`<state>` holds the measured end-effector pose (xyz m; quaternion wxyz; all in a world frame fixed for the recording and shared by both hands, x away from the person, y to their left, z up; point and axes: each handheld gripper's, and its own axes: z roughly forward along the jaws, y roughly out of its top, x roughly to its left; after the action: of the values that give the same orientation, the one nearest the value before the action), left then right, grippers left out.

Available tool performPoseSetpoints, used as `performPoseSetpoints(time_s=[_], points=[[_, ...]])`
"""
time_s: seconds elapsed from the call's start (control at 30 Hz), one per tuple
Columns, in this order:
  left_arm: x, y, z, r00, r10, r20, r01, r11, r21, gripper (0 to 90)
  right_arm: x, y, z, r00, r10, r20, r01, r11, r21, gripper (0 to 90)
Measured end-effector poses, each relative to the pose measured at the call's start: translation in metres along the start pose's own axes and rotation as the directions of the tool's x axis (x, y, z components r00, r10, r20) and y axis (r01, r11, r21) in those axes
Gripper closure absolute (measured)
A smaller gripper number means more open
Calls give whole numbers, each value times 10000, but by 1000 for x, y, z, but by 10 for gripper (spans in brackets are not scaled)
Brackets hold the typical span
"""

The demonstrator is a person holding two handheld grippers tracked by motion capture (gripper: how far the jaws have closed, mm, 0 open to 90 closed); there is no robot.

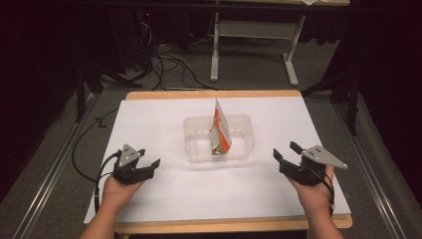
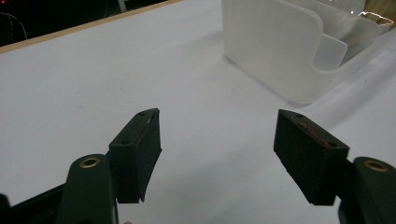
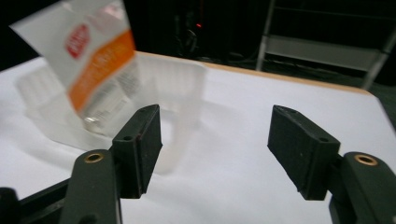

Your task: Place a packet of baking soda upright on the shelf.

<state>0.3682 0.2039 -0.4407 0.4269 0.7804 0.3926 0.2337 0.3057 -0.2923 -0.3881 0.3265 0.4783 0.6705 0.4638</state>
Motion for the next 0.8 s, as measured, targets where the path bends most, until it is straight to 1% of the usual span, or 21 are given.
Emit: performPoseSetpoints(time_s=[0.1, 0.13, 0.17, 0.2, 0.23, 0.27, 0.3, 0.33, 0.4, 0.43, 0.47, 0.5, 0.53, 0.57, 0.6, 0.63, 0.8], points=[[0, 0, 1, 10000, -10, -8, 10, 10000, 30, 323, -20, -11, -10, 9987, 156, 494, -166, 9996, 206, 368], [0, 0, 1, 10000, 0, -3, 0, 10000, 38, 323, -25, -15, -13, 9974, 314, 641, -331, 9991, 254, 369], [0, 0, 1, 10000, 18, -18, -18, 10000, 65, 323, -29, -19, -16, 9966, 335, 756, -357, 9990, 280, 369], [0, -1, 2, 10000, 16, -23, -16, 10000, 86, 323, -36, -27, -19, 9951, 408, 899, -430, 9988, 222, 369], [0, -1, 2, 10000, 16, -37, -16, 9999, 113, 323, -38, -34, -22, 9940, 466, 992, -486, 9987, 180, 370], [1, -1, 2, 10000, -22, -49, 23, 9999, 119, 323, -42, -49, -25, 9922, 540, 1124, -559, 9983, 136, 382], [1, -1, 2, 9999, -96, -36, 97, 9999, 112, 323, -45, -57, -26, 9910, 666, 1157, -715, 9967, 385, 382], [1, -1, 2, 9999, -157, -11, 157, 9998, 78, 323, -47, -60, -26, 9915, 788, 1039, -870, 9932, 771, 374], [0, -1, 3, 9999, -111, -38, 111, 9999, 113, 323, -46, -60, -28, 9919, 676, 1077, -747, 9952, 631, 374], [0, -1, 3, 9999, -114, -58, 115, 9999, 119, 323, -43, -58, -26, 9936, 636, 930, -692, 9959, 582, 372], [0, -1, 3, 9999, -128, -63, 129, 9998, 123, 323, -43, -58, -26, 9936, 636, 930, -692, 9959, 582, 372], [0, -1, 3, 9998, -186, -67, 186, 9998, 120, 323, -38, -57, -21, 9962, 441, 755, -488, 9969, 614, 369], [0, -1, 3, 9998, -186, -67, 186, 9998, 120, 323, -38, -57, -21, 9962, 441, 755, -488, 9969, 614, 369], [-1, -1, 3, 9998, -174, -54, 174, 9998, 121, 323, -31, -58, -17, 9982, 86, 601, -139, 9960, 880, 366], [-1, -1, 3, 9999, -160, -49, 161, 9998, 108, 323, -31, -58, -17, 9982, 86, 601, -139, 9960, 880, 366], [-1, -1, 2, 9999, -127, -28, 127, 9999, 87, 323, -27, -59, -14, 9987, -81, 502, 28, 9945, 1045, 364], [0, -1, 2, 9999, -154, 42, 154, 9999, 53, 323, -25, -59, -12, 9985, -122, 525, 65, 9942, 1077, 359]])
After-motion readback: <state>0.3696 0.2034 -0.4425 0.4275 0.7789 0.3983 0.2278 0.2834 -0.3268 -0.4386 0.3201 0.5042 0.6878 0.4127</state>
